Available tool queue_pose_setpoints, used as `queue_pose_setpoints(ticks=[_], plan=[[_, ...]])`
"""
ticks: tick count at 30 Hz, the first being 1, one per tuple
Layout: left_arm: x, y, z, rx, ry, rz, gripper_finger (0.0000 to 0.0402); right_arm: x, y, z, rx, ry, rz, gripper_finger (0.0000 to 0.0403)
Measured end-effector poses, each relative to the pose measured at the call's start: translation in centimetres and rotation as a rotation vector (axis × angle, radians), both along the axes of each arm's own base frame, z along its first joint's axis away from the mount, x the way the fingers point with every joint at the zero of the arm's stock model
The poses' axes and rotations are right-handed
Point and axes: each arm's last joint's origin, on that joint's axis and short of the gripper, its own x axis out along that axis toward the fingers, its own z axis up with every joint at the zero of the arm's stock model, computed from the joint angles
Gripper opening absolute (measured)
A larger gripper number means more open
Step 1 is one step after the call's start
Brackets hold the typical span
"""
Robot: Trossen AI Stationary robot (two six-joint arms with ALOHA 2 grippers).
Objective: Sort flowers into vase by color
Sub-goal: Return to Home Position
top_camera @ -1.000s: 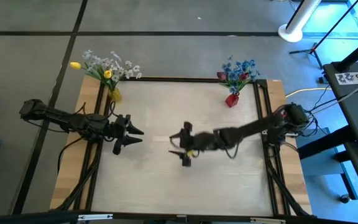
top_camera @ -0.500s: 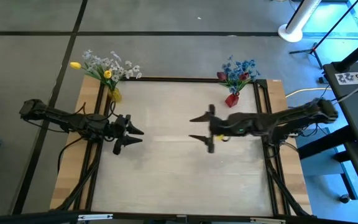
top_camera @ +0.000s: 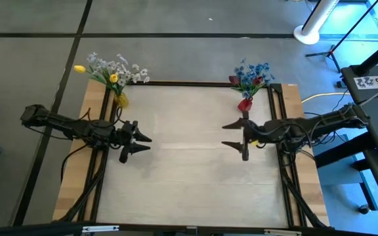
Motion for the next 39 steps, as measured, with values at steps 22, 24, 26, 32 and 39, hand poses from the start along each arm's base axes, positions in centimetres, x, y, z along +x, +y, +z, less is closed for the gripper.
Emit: queue_pose_setpoints(ticks=[22, 24, 26, 32, 39], plan=[[0.1, 0.2, 0.4, 0.192, -0.054, 0.059, 0.0172, -1.3, -2.2, -4.2, 0.071, 0.074, 0.191, 0.0280], [0.1, 0.3, 0.3, 0.197, -0.039, 0.065, 0.0172, -2.1, -2.8, -4.8, 0.053, 0.065, 0.168, 0.0280], [0.1, 0.3, 0.1, 0.201, -0.021, 0.063, 0.0172, -2.9, -3.3, -5.1, 0.049, 0.023, 0.151, 0.0280], [0.1, 0.3, 0.0, 0.202, -0.014, 0.063, 0.0172, -6.1, -3.9, -6.7, 0.078, -0.108, 0.121, 0.0280], [0.1, 0.3, 0.7, 0.227, -0.089, 0.065, 0.0172, -8.4, -4.3, -10.1, 0.098, -0.136, 0.012, 0.0280]])
